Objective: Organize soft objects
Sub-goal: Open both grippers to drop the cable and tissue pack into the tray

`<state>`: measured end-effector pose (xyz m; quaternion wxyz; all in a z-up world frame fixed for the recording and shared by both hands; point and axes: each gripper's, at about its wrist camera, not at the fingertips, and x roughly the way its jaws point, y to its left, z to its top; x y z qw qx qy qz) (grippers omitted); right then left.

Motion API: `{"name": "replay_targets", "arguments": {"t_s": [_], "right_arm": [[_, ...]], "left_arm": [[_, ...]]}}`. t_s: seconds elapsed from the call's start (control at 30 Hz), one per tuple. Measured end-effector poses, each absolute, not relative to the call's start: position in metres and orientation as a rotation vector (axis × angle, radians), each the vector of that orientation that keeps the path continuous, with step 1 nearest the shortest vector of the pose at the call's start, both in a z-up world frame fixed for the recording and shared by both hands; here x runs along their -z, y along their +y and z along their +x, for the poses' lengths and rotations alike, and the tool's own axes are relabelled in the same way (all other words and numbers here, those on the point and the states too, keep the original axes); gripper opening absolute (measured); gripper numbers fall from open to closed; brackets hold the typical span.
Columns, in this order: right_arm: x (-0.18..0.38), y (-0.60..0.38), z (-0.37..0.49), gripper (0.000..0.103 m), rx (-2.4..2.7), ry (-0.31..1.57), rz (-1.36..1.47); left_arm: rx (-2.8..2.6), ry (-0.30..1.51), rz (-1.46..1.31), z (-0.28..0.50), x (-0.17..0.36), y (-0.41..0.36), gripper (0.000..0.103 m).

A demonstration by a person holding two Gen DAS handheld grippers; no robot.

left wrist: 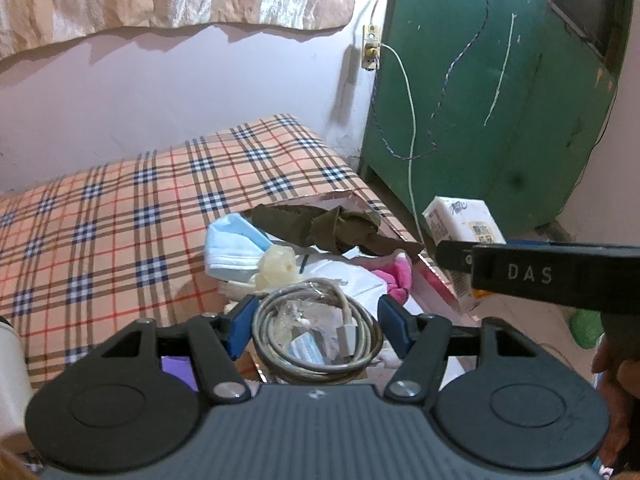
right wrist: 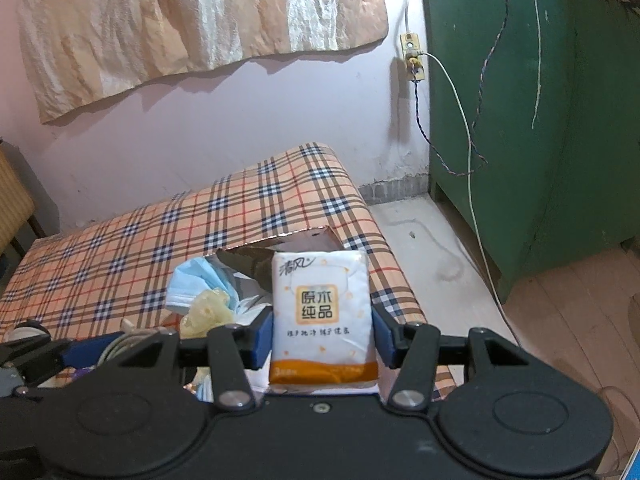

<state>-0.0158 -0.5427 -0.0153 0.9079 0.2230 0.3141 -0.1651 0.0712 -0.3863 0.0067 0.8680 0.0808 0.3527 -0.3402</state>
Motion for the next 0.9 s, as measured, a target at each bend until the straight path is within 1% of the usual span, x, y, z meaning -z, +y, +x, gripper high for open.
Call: {"name": "replay_targets", "arguments": {"t_s": [0.1,0.13,0.23,0.4,0.47,0.53,0.57,0.7,0.77,0.9], "right_arm": [[0.018,-0.544,-0.015,0.065,0.337,0.658,0.461],[0.019,-0.544,-0.014,0.070,0.338,0.659,0.458],[0.019,-0.545,-0.016,0.071,0.343,0.651,0.461],[0.010,-0.541,-0.022,0.071,0.363,0.630,0.443],[0.005,-0.537,-0.027,0.072,0.372,0.627,0.430],[0.001,-0.533,-0.032,0.075,0.375,0.624,0.420],[-0.001,-0.531,-0.034,0.075,0.376,0.623,0.417],[-0.006,-0.522,-0.047,0.077,0.380,0.631,0.426],[-0.007,-0.516,-0.052,0.077,0.376,0.641,0.421],[-0.006,-0.507,-0.062,0.077,0.377,0.655,0.421]], "left_arm": [[0.720,0.735,0.165,0.071,-0.004,-0.389,0.068],[0.728,0.734,0.162,0.071,-0.003,-0.390,0.068],[0.734,0.722,0.164,0.069,-0.004,-0.391,0.079],[0.714,0.711,0.144,0.066,-0.013,-0.383,0.083],[0.676,0.698,0.146,0.061,-0.018,-0.377,0.093],[0.651,0.675,0.144,0.055,-0.025,-0.370,0.094],[0.639,0.673,0.145,0.053,-0.027,-0.366,0.095],[0.556,0.670,0.161,0.042,-0.035,-0.352,0.096],[0.518,0.685,0.167,0.038,-0.036,-0.346,0.103],[0.470,0.698,0.178,0.026,-0.035,-0.338,0.103]]}}
